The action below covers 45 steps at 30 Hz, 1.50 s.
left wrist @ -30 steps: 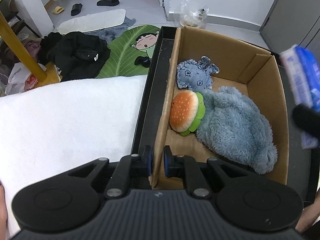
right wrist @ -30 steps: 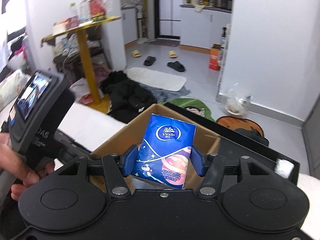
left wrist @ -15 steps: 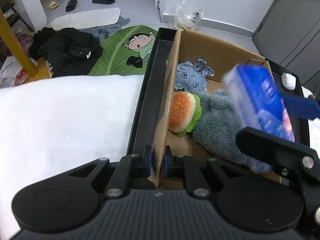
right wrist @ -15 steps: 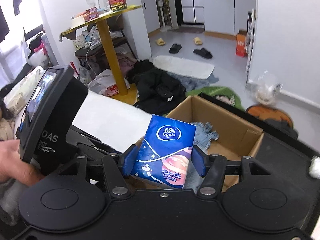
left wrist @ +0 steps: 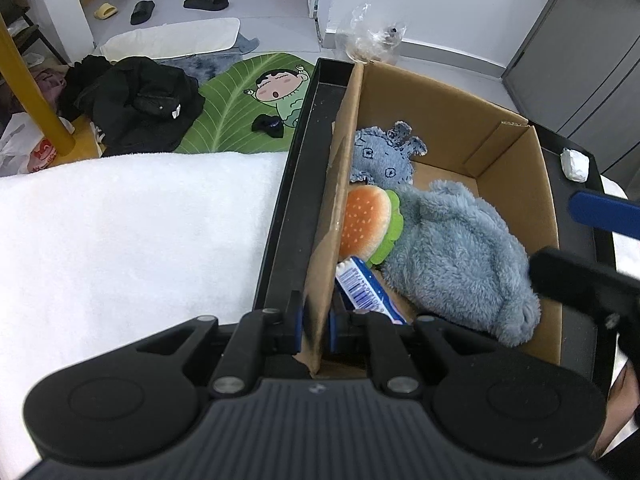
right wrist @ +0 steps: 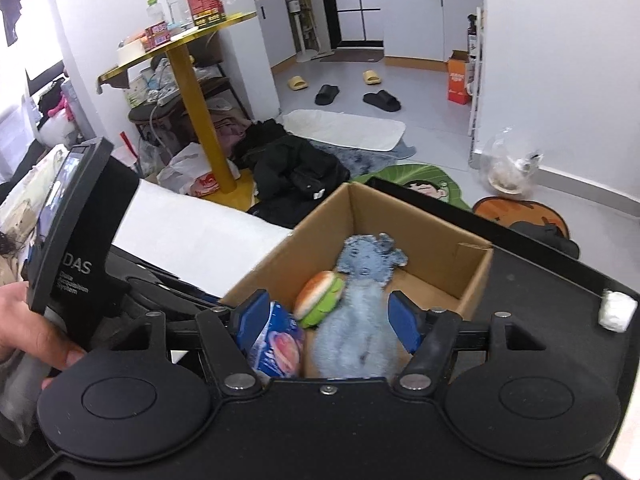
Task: Organize soft objects
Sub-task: 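Lower the tissue pack into the box and open the right gripper, then move the right gripper to the white folded cloth and grasp it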
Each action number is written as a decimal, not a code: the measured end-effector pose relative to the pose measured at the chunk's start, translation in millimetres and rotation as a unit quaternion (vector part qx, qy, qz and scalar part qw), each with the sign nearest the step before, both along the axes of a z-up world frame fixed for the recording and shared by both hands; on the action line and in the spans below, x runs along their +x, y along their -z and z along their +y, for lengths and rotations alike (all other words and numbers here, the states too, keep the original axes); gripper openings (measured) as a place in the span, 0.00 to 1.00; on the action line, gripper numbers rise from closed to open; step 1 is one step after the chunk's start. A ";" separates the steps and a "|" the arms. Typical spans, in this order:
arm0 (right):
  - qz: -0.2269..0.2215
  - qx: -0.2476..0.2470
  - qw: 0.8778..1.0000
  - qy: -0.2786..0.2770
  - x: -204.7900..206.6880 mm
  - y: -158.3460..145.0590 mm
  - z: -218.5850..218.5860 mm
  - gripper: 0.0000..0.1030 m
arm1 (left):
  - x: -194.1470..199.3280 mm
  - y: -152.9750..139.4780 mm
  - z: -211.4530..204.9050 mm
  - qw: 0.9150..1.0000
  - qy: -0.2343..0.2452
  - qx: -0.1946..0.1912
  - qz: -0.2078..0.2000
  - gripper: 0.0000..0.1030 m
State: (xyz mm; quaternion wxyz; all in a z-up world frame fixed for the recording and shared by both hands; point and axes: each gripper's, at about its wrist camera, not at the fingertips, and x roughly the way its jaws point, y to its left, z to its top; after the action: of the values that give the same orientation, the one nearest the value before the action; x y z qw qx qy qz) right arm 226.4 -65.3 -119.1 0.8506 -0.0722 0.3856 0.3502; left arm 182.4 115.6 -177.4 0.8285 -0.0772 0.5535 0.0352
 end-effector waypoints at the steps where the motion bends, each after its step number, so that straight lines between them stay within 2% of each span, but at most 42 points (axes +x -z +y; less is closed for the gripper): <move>1: -0.002 -0.002 1.000 0.003 1.5 -0.8 -2.2 0.63 | -0.1 -0.4 -0.8 1.000 -0.001 0.003 0.000 0.11; 7: -0.013 -0.011 0.999 0.027 5.2 -3.3 -24.4 0.63 | -0.7 -5.8 -4.4 1.000 -0.006 0.017 -0.007 0.11; 15: -0.021 -0.019 0.998 0.052 9.6 1.8 -55.2 0.67 | -1.8 -13.3 -21.6 0.997 0.006 0.073 -0.021 0.15; 23: -0.022 -0.032 0.996 0.075 16.7 13.2 -81.7 0.69 | 0.0 -22.0 -41.0 0.989 0.020 0.140 -0.032 0.36; 28: -0.032 -0.035 0.994 0.096 23.3 19.3 -97.4 0.76 | 1.4 -22.6 -52.7 0.983 0.032 0.174 -0.041 0.43; 31: -0.040 -0.044 0.991 0.123 28.7 27.9 -106.4 0.79 | 0.9 -22.6 -56.9 0.980 0.031 0.191 -0.044 0.45; 37: -0.041 -0.058 0.982 0.177 49.7 47.2 -127.4 0.79 | 2.8 -24.6 -58.4 0.978 0.017 0.204 -0.047 0.48; 45: -0.046 -0.089 0.968 0.231 81.9 68.6 -142.7 0.79 | 5.6 -22.3 -68.4 0.969 0.010 0.243 -0.040 0.50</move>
State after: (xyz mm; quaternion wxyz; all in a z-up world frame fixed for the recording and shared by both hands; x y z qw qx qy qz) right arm 308.3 -208.0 -187.6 0.9153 -0.0726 0.3822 0.1043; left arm 188.0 47.1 -155.0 0.8442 0.1312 0.4954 0.1571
